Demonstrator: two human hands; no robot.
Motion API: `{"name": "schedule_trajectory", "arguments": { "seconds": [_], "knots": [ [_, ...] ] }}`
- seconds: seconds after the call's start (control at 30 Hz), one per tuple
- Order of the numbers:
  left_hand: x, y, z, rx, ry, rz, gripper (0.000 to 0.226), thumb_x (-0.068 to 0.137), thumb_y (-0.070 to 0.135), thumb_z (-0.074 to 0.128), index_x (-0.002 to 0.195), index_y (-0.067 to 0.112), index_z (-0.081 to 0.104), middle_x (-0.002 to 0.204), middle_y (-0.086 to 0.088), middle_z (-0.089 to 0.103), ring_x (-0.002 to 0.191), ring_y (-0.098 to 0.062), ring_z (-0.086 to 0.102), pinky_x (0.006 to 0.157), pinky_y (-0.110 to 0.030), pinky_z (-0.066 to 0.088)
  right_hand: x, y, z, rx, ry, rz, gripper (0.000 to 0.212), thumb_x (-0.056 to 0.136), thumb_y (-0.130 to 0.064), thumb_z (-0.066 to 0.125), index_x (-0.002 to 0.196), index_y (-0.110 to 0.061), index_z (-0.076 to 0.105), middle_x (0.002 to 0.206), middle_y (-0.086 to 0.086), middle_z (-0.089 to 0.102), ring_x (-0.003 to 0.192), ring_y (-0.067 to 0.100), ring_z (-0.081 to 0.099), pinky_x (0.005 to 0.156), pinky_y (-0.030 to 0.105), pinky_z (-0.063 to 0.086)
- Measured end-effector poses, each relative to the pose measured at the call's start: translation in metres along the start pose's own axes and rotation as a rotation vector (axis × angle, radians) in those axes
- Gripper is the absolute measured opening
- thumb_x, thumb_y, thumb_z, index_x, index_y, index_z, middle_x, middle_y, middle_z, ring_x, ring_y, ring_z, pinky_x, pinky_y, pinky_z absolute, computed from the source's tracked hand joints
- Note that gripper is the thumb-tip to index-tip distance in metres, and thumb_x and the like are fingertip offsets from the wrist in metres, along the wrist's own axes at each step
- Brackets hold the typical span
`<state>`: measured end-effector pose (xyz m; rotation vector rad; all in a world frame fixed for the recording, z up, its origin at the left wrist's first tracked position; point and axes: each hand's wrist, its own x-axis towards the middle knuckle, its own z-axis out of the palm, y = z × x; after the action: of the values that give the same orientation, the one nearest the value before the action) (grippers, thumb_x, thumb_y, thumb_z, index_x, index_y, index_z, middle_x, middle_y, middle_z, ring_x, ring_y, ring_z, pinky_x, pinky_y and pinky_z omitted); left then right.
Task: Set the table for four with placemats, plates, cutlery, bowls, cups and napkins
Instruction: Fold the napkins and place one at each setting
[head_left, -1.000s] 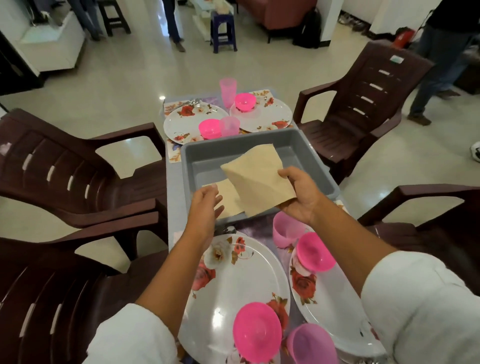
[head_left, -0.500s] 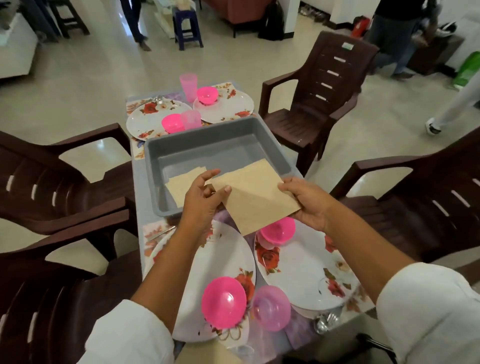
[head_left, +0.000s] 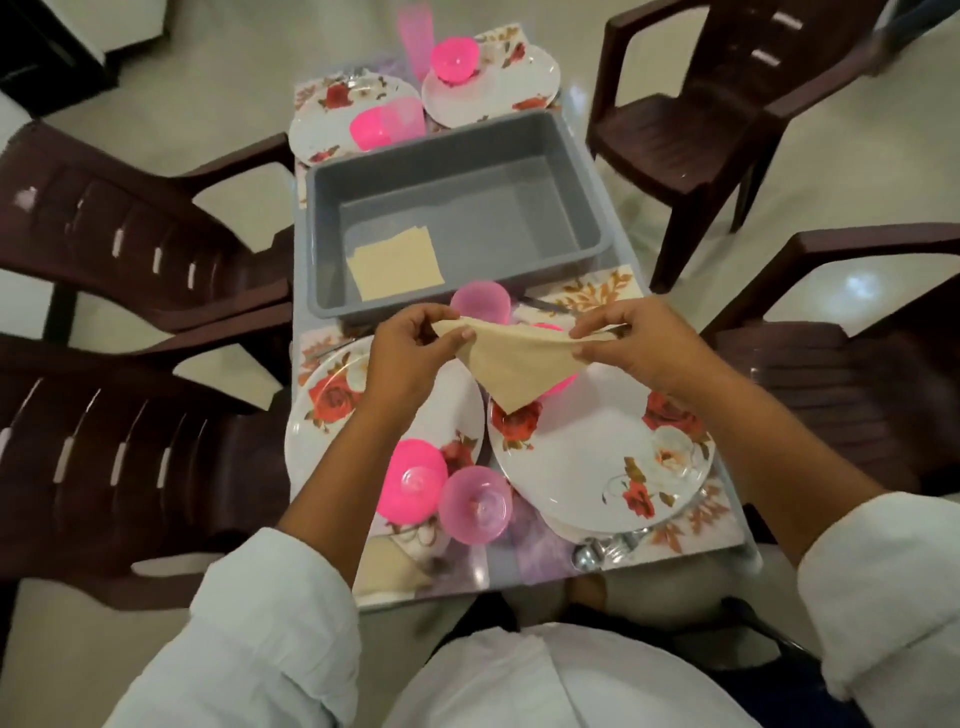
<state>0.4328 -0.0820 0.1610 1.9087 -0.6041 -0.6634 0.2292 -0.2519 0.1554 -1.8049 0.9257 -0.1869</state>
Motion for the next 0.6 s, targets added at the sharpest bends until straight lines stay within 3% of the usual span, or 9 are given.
{"name": "schedule_trajectory", "arguments": {
  "seconds": [0.13,0.27,0.33,0.4,0.5,0.6],
  "knots": [
    [-0.025,-0.009,-0.012,0.062,0.070,0.013,0.016,0.085,0.020,0.081,0.099,0.017,0.074,0.093,0.001,0.073,0.086,-0.016,0.067,0.079,-0.036,0.060,-0.006,-0.004,0.007,-0.058,-0.029,-0.097,0.007,0.088,-0.026,0.078,0.094,-0.029,0.079,0.095,-0.011,0.074,0.084,0.003,0.064,0.073,0.022,0.047],
    [-0.045,-0.011,-0.020,0.069,0.119,0.056,0.012,0.088,0.020,0.077,0.081,0.026,0.070,0.080,0.008,0.069,0.072,0.003,0.059,0.068,-0.016,0.049,-0.012,-0.015,0.015,0.002,-0.003,-0.145,0.008,0.092,-0.024,0.072,0.097,-0.026,0.077,0.096,-0.005,0.074,0.092,0.011,0.066,0.081,0.026,0.052],
    [-0.053,-0.013,-0.022,0.007,0.124,0.027,0.006,0.090,0.023,0.075,0.086,0.021,0.071,0.085,0.006,0.070,0.074,0.005,0.059,0.067,-0.010,0.048,-0.013,-0.021,0.018,0.050,0.000,-0.149,0.008,0.094,-0.025,0.069,0.098,-0.025,0.076,0.095,-0.001,0.073,0.092,0.015,0.067,0.083,0.030,0.053],
    [-0.060,-0.016,-0.026,-0.076,0.131,-0.016,0.013,0.092,0.029,0.072,0.097,0.016,0.071,0.095,0.003,0.072,0.084,0.000,0.062,0.073,-0.015,0.050,-0.016,-0.027,0.023,0.096,-0.011,-0.141,0.007,0.094,-0.026,0.068,0.096,-0.023,0.073,0.095,0.003,0.072,0.094,0.022,0.069,0.087,0.036,0.058],
    [-0.068,-0.020,-0.028,-0.208,0.122,-0.068,0.017,0.097,0.031,0.066,0.102,0.015,0.067,0.103,-0.009,0.072,0.098,-0.021,0.068,0.088,-0.036,0.059,-0.027,-0.036,0.029,0.236,-0.053,-0.098,0.010,0.096,-0.017,0.068,0.104,-0.011,0.070,0.099,0.011,0.072,0.096,0.027,0.073,0.086,0.037,0.062],
    [-0.078,-0.019,-0.030,-0.369,0.084,-0.090,0.011,0.100,0.025,0.062,0.098,0.015,0.061,0.105,-0.018,0.071,0.099,-0.030,0.072,0.085,-0.041,0.062,-0.042,-0.041,0.034,0.316,-0.024,-0.069,0.009,0.095,-0.015,0.070,0.104,-0.011,0.071,0.092,0.006,0.074,0.087,0.022,0.074,0.080,0.033,0.062]
  ]
}}
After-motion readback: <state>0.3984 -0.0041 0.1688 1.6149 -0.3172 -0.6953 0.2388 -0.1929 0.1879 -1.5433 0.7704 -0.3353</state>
